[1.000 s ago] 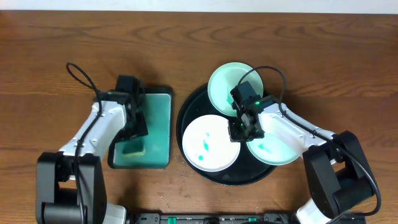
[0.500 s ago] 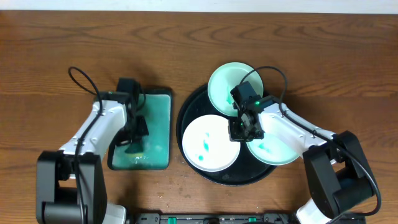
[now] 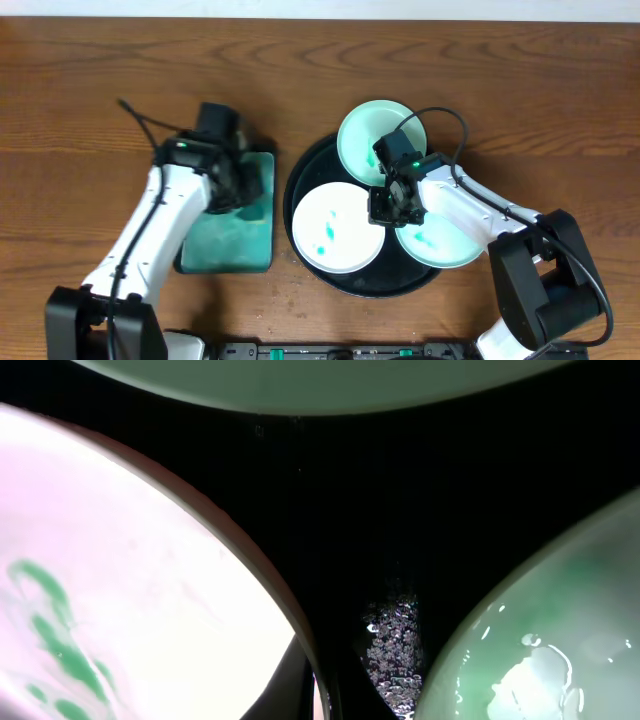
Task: Clean dirty plates on tray and stack at the side
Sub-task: 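Lift the sponge and carry it to the white plate on the tray, then scrub the white plate with the sponge while right gripper holds plate rim, then return the sponge to the water tray with the left gripper, then lift the cleaned white plate off the black tray with the right gripper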
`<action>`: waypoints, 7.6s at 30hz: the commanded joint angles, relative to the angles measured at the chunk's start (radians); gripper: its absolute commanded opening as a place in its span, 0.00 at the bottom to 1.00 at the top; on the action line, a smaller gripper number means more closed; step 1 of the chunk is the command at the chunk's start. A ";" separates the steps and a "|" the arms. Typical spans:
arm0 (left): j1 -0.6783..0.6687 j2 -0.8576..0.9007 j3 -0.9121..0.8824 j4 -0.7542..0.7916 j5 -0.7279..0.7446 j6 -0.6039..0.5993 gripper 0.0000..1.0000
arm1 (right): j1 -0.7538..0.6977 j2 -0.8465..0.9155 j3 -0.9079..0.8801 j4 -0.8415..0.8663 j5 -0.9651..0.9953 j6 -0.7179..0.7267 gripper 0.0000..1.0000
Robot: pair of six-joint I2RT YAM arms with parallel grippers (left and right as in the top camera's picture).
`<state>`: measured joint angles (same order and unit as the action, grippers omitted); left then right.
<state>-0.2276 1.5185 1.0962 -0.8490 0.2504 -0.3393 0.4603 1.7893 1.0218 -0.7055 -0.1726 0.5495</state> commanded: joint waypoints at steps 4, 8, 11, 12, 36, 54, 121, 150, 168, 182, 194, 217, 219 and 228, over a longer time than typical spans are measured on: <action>-0.216 0.040 -0.019 0.158 0.089 -0.019 0.15 | -0.031 0.039 -0.004 0.034 0.138 0.071 0.04; -0.321 0.126 -0.031 0.272 0.090 -0.110 0.15 | -0.029 0.039 -0.004 0.024 0.138 0.071 0.04; -0.371 0.203 -0.031 0.354 0.103 -0.169 0.16 | -0.026 0.039 -0.004 0.021 0.138 0.071 0.05; -0.384 0.233 -0.031 0.394 0.130 -0.190 0.15 | -0.027 0.039 -0.004 0.021 0.138 0.071 0.05; -0.334 0.414 0.080 0.063 -0.309 -0.282 0.14 | -0.027 0.039 -0.004 0.014 0.138 0.070 0.04; -0.459 0.455 0.071 0.320 0.322 -0.211 0.15 | -0.027 0.039 -0.004 0.004 0.139 0.070 0.04; -0.491 0.519 0.151 0.212 0.410 -0.137 0.08 | -0.027 0.039 -0.004 -0.017 0.146 0.037 0.02; -0.378 0.399 0.152 0.151 -0.108 -0.188 0.08 | -0.027 0.039 -0.004 -0.020 0.146 0.037 0.01; -0.468 0.460 0.151 0.278 0.392 -0.159 0.08 | -0.027 0.039 -0.004 -0.031 0.146 0.037 0.01; -0.349 0.279 0.152 0.017 -0.011 -0.180 0.07 | -0.027 0.039 -0.004 -0.032 0.146 0.037 0.01; -0.099 -0.001 0.135 -0.127 -0.333 -0.098 0.08 | -0.027 0.039 -0.004 -0.012 0.146 -0.122 0.10; 0.010 -0.178 0.051 -0.169 -0.307 -0.050 0.71 | -0.026 -0.167 0.111 -0.050 0.099 -0.177 0.01; 0.010 -0.241 0.051 -0.195 -0.307 -0.050 0.73 | -0.023 -0.225 0.167 -0.060 0.117 -0.193 0.01; 0.010 -0.450 0.051 -0.254 -0.307 -0.050 0.74 | 0.134 -0.260 0.303 0.116 0.177 -0.241 0.01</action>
<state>-0.2214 1.1107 1.1229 -1.0969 -0.0521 -0.3946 0.5285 1.5024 1.3231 -0.6285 -0.0113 0.3435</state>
